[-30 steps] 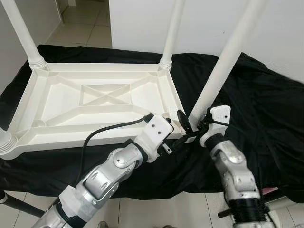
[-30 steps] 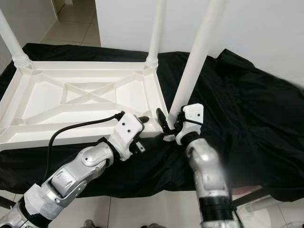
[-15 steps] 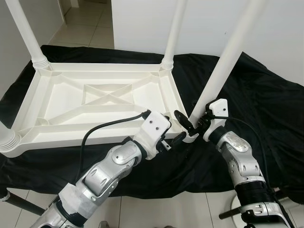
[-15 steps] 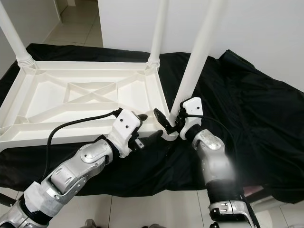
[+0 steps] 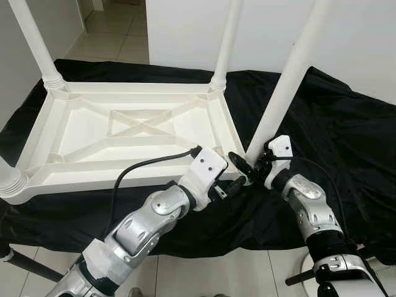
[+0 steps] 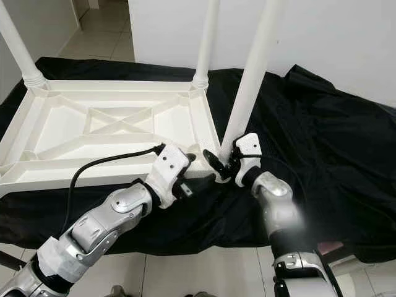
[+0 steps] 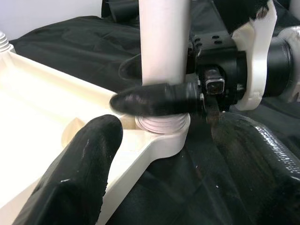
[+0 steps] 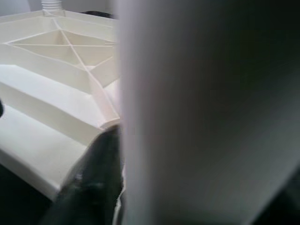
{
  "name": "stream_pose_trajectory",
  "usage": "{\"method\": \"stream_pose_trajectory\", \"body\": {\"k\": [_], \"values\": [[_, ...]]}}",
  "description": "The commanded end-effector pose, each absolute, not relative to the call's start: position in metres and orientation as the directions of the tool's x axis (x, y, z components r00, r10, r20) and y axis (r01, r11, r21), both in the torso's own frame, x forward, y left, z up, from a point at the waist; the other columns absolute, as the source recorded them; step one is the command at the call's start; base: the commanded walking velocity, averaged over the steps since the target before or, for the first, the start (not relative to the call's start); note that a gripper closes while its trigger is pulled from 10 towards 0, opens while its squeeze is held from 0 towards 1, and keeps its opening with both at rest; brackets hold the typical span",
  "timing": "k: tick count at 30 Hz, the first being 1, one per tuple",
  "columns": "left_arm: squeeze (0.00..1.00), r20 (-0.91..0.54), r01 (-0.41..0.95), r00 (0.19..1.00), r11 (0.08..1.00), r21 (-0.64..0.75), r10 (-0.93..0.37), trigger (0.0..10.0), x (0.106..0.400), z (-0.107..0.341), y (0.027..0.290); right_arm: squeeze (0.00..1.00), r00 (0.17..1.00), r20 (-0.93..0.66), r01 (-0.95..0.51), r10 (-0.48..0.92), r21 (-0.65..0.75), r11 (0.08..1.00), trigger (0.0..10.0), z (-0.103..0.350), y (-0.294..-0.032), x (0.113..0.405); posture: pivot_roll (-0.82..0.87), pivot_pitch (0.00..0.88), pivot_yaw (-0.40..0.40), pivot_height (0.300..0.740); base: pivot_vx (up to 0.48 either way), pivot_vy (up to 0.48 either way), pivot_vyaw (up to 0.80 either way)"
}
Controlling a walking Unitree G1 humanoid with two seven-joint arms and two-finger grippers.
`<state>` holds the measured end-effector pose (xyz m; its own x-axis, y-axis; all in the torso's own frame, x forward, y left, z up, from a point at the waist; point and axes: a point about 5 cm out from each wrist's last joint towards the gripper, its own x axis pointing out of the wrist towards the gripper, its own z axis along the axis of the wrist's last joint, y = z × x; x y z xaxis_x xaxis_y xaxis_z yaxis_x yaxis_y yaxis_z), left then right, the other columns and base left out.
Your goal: Building children table
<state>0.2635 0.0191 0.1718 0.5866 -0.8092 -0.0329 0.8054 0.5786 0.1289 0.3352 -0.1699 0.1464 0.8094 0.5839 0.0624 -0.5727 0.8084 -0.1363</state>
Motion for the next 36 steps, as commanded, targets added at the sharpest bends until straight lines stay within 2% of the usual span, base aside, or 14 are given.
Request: {"method": "stream_pose_trajectory", "body": {"k": [1,10,11,15,20,28,34,36], "values": [[0.00,-0.064,0.883,0.464,0.456,0.114,-0.883,10.0,0.255,0.168,0.013,0.00,0.800,0.045,-0.586,0.598,-0.154,0.796,0.0,0.144,-0.169,0.335,-0.01,0.077,-0.061,0.740,0.000,0.000,0.00],[0.00,-0.074,0.887,0.456,0.446,0.117,-0.887,10.0,0.256,0.168,0.014,0.00,0.814,0.044,-0.570,0.579,-0.131,0.811,0.0,0.138,-0.174,0.334,-0.01,0.075,-0.057,0.740,0.000,0.000,0.00],[0.00,-0.078,0.887,0.456,0.445,0.120,-0.887,10.0,0.256,0.168,0.015,0.00,0.822,0.048,-0.560,0.567,-0.109,0.821,10.0,0.137,-0.174,0.334,-0.02,0.075,-0.057,0.740,0.000,0.000,0.00],[0.00,-0.079,0.885,0.459,0.447,0.132,-0.885,10.0,0.256,0.167,0.015,0.00,0.842,0.056,-0.532,0.536,-0.079,0.843,10.0,0.135,-0.174,0.333,-0.02,0.076,-0.059,0.740,0.000,0.000,0.00],[0.00,-0.048,0.872,0.471,0.456,0.177,-0.881,10.0,0.257,0.167,0.016,0.00,0.900,0.030,-0.430,0.435,-0.101,0.897,10.0,0.130,-0.171,0.332,-0.02,0.081,-0.063,0.740,0.000,0.000,0.00],[0.00,-0.052,0.849,0.504,0.483,0.216,-0.862,10.0,0.261,0.165,0.021,0.00,0.924,0.045,-0.375,0.380,-0.086,0.923,10.0,0.129,-0.166,0.327,-0.02,0.084,-0.064,0.740,0.000,0.000,0.00],[0.00,-0.054,0.816,0.550,0.522,0.246,-0.834,10.0,0.270,0.158,0.032,0.00,0.962,0.077,-0.257,0.261,-0.053,0.965,10.0,0.130,-0.154,0.314,-0.01,0.079,-0.066,0.740,0.000,0.000,0.00],[0.00,-0.054,0.814,0.554,0.527,0.244,-0.831,10.0,0.271,0.154,0.032,0.00,0.984,0.087,-0.154,0.156,-0.029,0.988,10.0,0.130,-0.151,0.311,-0.02,0.073,-0.065,0.740,0.000,0.000,0.00]]}}
